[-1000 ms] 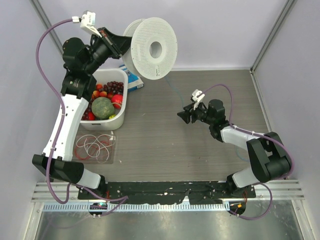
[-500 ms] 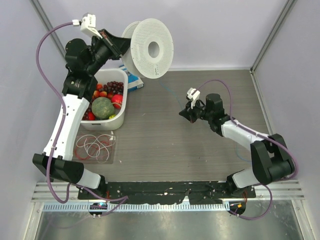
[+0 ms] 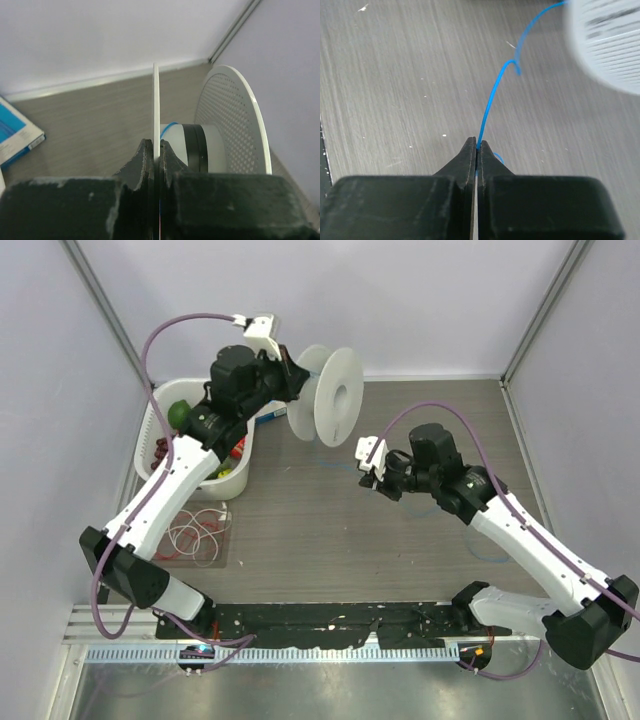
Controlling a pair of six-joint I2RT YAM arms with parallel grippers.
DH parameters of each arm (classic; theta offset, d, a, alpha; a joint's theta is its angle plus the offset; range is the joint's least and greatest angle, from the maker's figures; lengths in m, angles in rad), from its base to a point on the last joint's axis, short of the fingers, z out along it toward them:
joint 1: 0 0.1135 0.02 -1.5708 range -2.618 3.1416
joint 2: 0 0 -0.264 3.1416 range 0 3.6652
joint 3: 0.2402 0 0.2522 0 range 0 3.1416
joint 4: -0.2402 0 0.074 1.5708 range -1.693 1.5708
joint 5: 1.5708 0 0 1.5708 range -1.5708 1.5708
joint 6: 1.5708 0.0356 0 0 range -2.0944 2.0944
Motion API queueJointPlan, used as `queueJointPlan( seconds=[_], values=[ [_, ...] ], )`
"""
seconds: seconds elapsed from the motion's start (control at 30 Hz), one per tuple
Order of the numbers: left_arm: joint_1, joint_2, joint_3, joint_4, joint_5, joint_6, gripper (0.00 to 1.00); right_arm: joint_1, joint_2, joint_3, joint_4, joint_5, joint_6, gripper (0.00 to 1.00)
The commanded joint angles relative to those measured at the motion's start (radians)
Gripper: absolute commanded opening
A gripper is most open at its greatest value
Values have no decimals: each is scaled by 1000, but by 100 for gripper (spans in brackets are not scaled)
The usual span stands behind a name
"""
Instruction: Wrap the cables
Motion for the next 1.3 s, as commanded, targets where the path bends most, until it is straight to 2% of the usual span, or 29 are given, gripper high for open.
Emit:
queueJointPlan(
  seconds=[0.0,0.2,0.37,0.6,0.87,0.97,1.27],
  values=[
    [-31,-18,-46,24,-106,107,0,-3,-11,143,-123,91,-53,1],
    [-94,-51,-190,12,-49,250,0,0,3,308,-136,73,-41,1],
    [-125,-61,-227,-49,-17,284,0,6,41,414,-142,54,-26,1],
    [-126,-41,-195,-118,-71,174,0,11,28,407,-151,2,-38,1],
    [-125,38,-48,-272,-175,-64,0,154,-12,295,-136,86,-52,1],
    [-126,48,-39,-269,-178,-97,0,183,-12,278,-125,96,-52,1],
    [-139,75,-95,-290,-180,-136,0,240,89,436,-78,90,-36,1]
  ],
)
